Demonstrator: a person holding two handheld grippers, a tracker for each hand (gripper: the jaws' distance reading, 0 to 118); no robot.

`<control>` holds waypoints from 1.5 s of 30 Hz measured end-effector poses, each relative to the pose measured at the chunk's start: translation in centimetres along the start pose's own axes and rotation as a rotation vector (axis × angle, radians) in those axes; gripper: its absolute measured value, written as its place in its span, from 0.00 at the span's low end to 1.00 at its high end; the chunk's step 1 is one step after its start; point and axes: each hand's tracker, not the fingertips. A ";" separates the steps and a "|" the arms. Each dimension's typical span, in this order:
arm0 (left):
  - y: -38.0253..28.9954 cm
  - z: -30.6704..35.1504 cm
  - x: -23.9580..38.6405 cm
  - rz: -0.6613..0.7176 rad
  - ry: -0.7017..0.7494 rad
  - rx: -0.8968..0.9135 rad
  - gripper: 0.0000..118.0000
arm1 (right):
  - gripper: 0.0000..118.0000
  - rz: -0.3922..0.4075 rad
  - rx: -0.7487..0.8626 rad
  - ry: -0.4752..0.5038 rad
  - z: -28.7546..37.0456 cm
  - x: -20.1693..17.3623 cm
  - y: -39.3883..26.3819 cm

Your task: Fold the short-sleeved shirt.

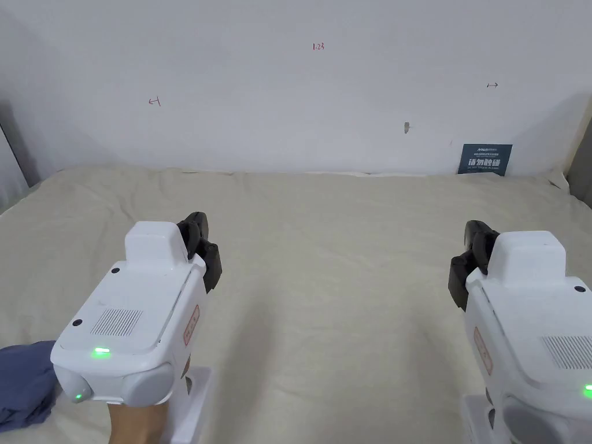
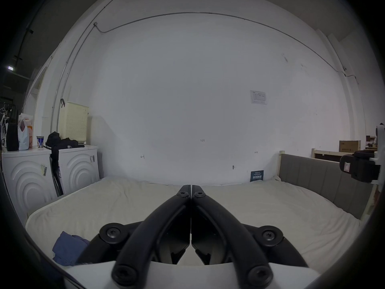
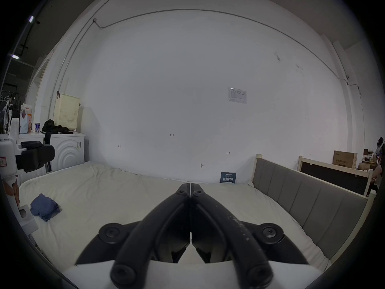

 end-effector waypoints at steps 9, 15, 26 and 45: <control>0.1 0.6 1.1 -0.036 -0.012 -0.002 0.00 | 0.01 -0.007 0.006 -0.008 0.4 0.2 0.2; 0.1 0.7 1.4 -0.038 -0.016 -0.008 0.00 | 0.01 -0.008 0.005 -0.009 0.5 0.2 0.2; 0.2 1.0 1.1 -0.022 -0.012 -0.013 0.00 | 0.01 -0.007 0.013 -0.009 0.7 0.2 0.4; 0.2 0.9 0.6 -0.014 -0.004 -0.029 0.00 | 0.01 -0.010 0.016 -0.008 0.7 0.0 0.7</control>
